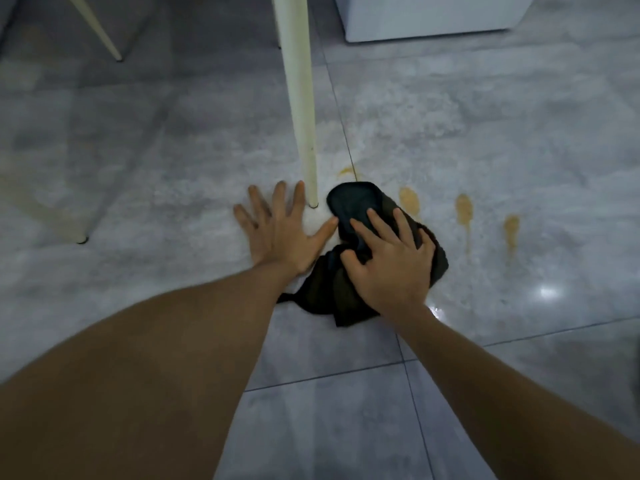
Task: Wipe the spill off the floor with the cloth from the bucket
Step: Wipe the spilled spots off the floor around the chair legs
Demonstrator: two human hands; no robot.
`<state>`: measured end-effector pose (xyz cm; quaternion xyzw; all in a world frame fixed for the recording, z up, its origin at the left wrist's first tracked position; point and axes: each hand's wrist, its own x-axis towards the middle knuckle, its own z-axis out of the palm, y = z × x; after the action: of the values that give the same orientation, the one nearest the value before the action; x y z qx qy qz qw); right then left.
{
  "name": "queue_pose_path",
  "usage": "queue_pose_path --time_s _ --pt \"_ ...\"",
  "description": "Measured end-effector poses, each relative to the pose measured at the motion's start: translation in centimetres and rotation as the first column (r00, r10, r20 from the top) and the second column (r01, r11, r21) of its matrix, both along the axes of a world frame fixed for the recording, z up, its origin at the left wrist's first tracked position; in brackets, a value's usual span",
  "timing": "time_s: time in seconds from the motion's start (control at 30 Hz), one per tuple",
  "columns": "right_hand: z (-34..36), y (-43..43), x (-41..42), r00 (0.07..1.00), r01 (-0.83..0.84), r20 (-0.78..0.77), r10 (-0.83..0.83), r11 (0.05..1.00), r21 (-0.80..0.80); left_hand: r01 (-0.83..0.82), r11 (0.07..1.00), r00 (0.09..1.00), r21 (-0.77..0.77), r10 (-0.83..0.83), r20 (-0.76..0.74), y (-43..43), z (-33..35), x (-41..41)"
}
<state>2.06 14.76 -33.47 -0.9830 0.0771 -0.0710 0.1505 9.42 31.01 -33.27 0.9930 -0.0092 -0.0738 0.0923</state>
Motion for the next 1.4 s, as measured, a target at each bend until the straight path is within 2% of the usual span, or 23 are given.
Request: queue_pose_path --time_s 0.13,0.23,0.33,0.47,0.5,0.63,0.73,0.83,0.93,1.13,1.23,1.33,1.4 --pt "0.6 -0.6 3.6 0.993 0.096 -0.066 -0.098 0.995 -0.020 -0.014 0.999 1.000 0.041 0.014 0.018 -0.1 -0.3 -0.3" --pt "0.8 0.5 9.4 0.993 0.096 -0.075 -0.095 0.995 0.009 0.002 0.999 1.000 0.051 -0.003 0.020 0.3 -0.4 -0.2" --pt "0.5 1.6 11.9 0.997 0.015 -0.074 -0.014 1.000 0.012 -0.001 0.998 1.000 0.056 0.001 0.003 0.3 -0.2 0.0" --pt "-0.3 -1.1 8.4 0.982 -0.182 0.042 0.183 0.983 -0.030 0.004 0.999 0.999 0.036 -0.005 0.032 0.4 -0.4 -0.2" --pt "-0.4 -1.9 8.1 0.984 -0.173 0.041 0.175 0.984 -0.034 -0.003 1.000 0.999 0.029 0.002 0.039 0.4 -0.5 -0.3" --pt "0.5 -1.5 12.5 0.996 0.069 -0.049 -0.069 0.998 0.005 0.002 1.000 0.998 -0.004 -0.002 0.059 0.6 -0.7 -0.5" --pt "0.5 0.6 15.7 0.997 0.007 -0.077 -0.007 1.000 0.000 0.008 1.000 0.999 -0.005 -0.007 0.042 0.6 -0.8 0.0" --pt "0.2 0.5 13.7 0.993 -0.115 -0.024 0.115 0.993 -0.003 0.014 1.000 1.000 0.006 -0.014 0.016 0.6 -0.6 0.1" --pt "-0.1 -2.2 10.3 0.987 -0.156 0.047 0.156 0.988 -0.007 0.008 1.000 1.000 0.016 -0.008 0.022 0.6 -0.5 0.1" --pt "0.6 -0.9 13.2 0.995 0.072 -0.072 -0.071 0.997 0.007 0.018 0.999 1.000 0.038 -0.018 -0.002 0.5 -0.5 0.3" --pt "0.5 0.5 12.2 0.999 0.024 -0.048 -0.024 1.000 0.014 0.029 0.998 1.000 0.048 -0.029 -0.001 0.6 -0.4 0.3" --pt "0.1 -0.1 6.3 0.997 0.022 0.074 -0.024 1.000 0.020 0.056 0.996 0.998 0.066 -0.056 -0.004 0.7 -0.4 0.4" --pt "-0.2 -0.9 3.6 0.996 0.012 0.085 -0.013 1.000 0.009 0.063 0.996 0.998 0.070 -0.063 -0.001 0.8 -0.4 0.4"
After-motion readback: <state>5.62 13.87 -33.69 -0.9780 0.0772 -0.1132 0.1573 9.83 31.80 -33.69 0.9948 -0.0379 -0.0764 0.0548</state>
